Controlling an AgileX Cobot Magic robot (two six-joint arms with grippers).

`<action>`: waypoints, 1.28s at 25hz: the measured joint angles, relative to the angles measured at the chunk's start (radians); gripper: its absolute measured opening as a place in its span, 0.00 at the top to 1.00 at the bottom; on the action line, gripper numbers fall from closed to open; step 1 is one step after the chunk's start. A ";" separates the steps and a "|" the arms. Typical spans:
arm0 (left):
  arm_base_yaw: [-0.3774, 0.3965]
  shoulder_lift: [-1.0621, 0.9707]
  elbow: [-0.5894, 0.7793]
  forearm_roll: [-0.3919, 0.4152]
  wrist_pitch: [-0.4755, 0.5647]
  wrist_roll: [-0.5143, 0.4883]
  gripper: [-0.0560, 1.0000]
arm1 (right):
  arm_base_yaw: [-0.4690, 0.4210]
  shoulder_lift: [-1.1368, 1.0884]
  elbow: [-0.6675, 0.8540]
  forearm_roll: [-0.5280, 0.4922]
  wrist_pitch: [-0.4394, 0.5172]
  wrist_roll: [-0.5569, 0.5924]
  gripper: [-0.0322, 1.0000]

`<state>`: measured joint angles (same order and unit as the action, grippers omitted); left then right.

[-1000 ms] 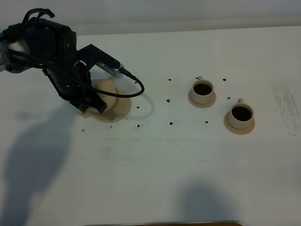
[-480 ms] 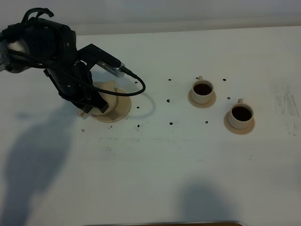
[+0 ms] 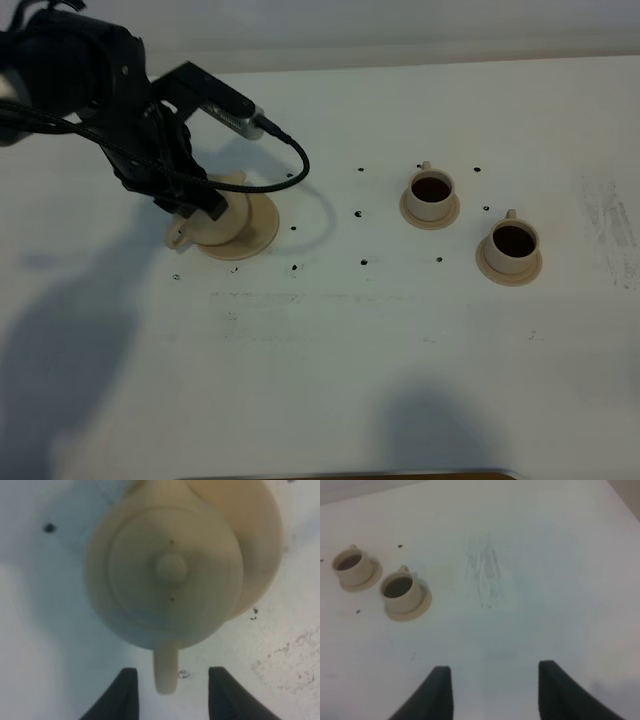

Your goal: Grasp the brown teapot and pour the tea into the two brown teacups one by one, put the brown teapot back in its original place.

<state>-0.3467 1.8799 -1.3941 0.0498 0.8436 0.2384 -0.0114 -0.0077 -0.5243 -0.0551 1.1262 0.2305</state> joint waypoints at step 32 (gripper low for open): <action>0.767 -0.827 0.404 -0.166 0.101 -0.001 0.62 | 0.000 0.000 0.000 0.000 0.000 0.000 0.57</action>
<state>0.4199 1.0524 -0.9897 -0.1167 0.9448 0.2377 -0.0114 -0.0077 -0.5243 -0.0551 1.1262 0.2305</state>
